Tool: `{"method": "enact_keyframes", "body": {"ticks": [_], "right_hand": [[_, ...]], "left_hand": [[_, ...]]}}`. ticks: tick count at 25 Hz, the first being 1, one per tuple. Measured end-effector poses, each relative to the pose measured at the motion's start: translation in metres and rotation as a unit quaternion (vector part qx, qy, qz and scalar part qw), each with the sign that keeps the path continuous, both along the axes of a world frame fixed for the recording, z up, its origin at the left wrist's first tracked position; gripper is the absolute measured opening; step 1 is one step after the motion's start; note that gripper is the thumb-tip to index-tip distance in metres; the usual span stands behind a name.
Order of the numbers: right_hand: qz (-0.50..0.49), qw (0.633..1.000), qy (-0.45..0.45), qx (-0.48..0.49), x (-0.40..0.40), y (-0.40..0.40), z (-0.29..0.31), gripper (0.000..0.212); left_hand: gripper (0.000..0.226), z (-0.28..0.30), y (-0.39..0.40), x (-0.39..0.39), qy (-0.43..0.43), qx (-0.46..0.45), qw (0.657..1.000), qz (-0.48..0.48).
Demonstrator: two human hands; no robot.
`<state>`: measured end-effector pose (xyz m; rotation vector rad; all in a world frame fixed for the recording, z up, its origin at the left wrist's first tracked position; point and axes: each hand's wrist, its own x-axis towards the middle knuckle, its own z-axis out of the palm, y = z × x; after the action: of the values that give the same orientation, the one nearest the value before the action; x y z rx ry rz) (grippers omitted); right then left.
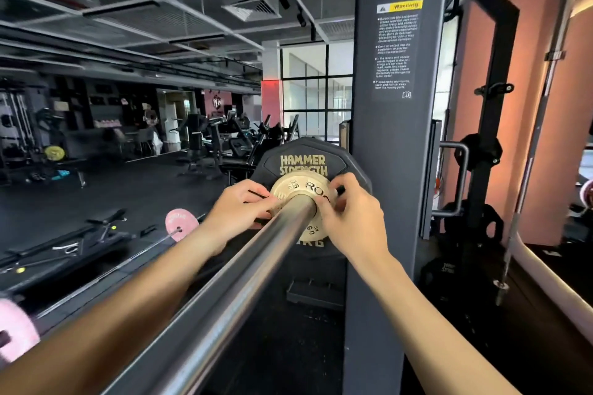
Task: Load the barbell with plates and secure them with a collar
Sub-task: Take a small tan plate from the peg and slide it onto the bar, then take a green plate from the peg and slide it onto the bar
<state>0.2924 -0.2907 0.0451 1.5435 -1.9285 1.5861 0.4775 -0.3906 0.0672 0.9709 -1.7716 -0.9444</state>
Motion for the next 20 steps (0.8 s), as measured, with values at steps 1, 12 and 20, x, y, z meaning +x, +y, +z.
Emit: {"method": "enact_keyframes", "body": {"ticks": [1,12,20], "right_hand": [[0.007,1.0,-0.002,0.003,0.003,0.009,0.002,0.02],[0.054,0.997,-0.023,-0.058,0.052,0.185,0.04,0.01],[0.006,0.998,-0.031,-0.047,0.003,0.324,0.05,0.007]], "left_hand": [[0.013,0.008,0.008,0.01,0.006,0.012,1.0,-0.001],[0.009,0.093,0.206,0.093,0.016,-0.088,0.996,-0.026],[0.012,0.091,0.326,0.013,-0.006,-0.103,0.988,-0.117]]}}
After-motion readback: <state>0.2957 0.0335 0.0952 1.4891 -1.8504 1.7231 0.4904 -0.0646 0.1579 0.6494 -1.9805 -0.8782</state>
